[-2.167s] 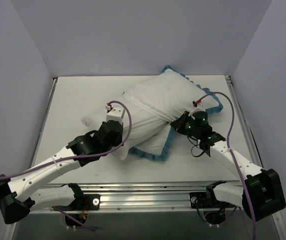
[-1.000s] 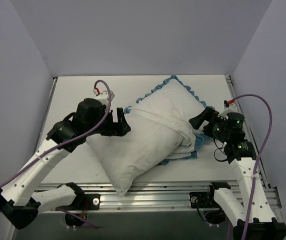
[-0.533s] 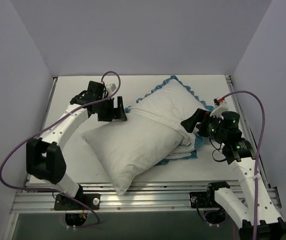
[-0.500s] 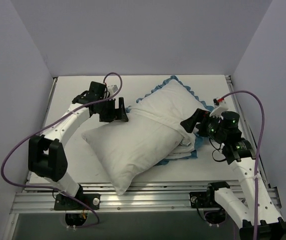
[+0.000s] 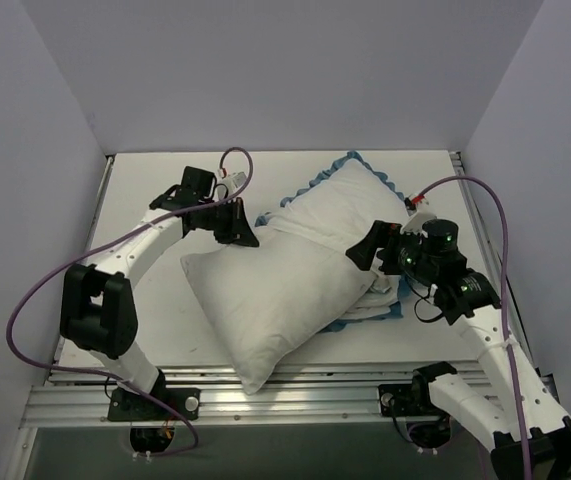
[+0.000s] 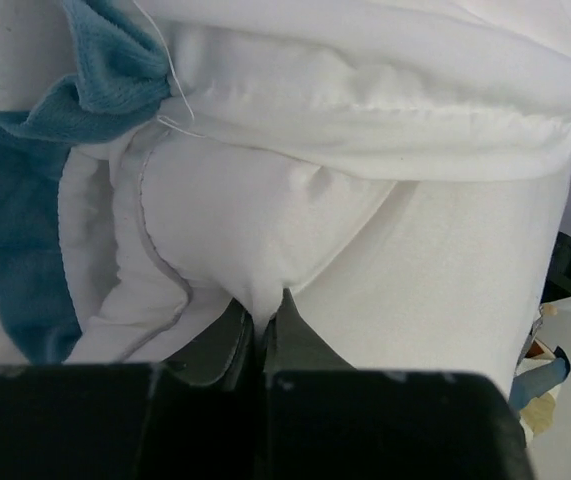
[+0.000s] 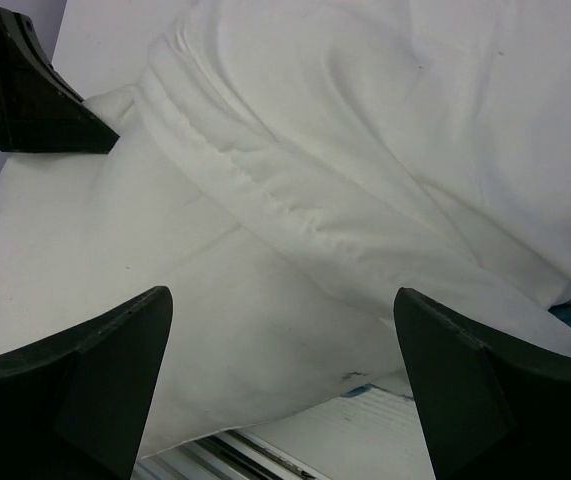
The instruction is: Remove the pillowcase from the pillow
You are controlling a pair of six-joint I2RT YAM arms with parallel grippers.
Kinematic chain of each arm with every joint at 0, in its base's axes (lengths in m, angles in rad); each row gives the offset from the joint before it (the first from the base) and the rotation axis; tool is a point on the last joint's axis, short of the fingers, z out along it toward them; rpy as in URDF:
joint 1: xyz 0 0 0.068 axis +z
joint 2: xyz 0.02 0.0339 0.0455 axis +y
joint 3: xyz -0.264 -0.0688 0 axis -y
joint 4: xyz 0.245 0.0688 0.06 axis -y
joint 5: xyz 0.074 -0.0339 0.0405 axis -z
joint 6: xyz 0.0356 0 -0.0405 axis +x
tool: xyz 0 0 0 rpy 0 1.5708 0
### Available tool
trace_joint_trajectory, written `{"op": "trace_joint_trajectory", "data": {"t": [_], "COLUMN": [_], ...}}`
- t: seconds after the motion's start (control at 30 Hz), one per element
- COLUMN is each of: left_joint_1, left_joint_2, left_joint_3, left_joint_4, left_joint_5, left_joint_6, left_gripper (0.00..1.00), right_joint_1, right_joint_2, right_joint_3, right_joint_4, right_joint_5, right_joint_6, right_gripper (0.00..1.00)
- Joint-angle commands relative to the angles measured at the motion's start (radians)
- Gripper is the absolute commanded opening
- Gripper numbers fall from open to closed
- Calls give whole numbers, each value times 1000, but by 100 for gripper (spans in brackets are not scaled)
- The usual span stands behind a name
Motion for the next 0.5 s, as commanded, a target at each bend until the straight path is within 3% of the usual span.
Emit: {"op": "trace_joint_trajectory", "data": {"t": [0.0,0.13,0.23,0.33,0.47], "left_joint_1": [-8,-60,-167,-276,-393], "left_joint_2": [-118,-200,-241,-295,-385], "left_joint_3": [114,267,318,304,178], "left_joint_4": [0,-84,-135,-123,-45], "left_joint_5": [-27,-247,-393,-553,-724], "left_joint_6": [61,164,268,324,374], "left_gripper": [2,2,2,2,2], "right_joint_1": [44,115,170,218,271], "right_joint_2": [24,79,136,192,283], "right_joint_3": [69,169,242,331,429], "right_joint_4": [43,37,19,21,31], "right_joint_5": [73,150,223,288,332], "right_joint_6": [-13,-42,-74,-121,-167], "right_gripper": [87,86,84,84,84]}}
